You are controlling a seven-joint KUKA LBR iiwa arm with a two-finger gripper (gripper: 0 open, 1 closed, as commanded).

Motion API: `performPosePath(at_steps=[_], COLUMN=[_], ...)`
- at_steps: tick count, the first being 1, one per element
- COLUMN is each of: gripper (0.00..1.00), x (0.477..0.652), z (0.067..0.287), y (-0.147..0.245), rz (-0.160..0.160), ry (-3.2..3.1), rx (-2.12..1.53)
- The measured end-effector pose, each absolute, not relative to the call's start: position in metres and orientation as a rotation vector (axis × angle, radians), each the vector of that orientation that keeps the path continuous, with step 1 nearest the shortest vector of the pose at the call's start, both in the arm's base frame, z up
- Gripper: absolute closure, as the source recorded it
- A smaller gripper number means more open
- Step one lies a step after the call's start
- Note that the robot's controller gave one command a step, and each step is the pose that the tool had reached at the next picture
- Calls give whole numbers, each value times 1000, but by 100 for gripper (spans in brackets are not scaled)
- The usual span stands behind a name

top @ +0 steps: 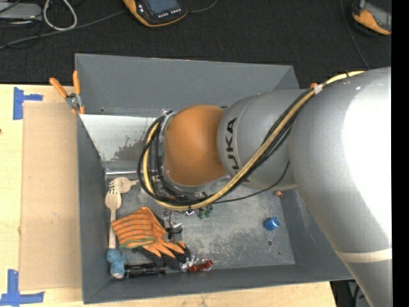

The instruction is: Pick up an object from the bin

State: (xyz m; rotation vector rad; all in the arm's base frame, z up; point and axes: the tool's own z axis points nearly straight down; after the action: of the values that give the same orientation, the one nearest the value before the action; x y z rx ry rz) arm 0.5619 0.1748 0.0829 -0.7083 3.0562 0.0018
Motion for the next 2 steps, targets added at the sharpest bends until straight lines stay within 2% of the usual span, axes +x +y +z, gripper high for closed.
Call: performPosePath(at_steps=[1,2], gripper=[0,0], x=[560,554], z=[72,70], y=[187,188], rz=[1,2], ry=[2989,2982], rx=[-948,-977])
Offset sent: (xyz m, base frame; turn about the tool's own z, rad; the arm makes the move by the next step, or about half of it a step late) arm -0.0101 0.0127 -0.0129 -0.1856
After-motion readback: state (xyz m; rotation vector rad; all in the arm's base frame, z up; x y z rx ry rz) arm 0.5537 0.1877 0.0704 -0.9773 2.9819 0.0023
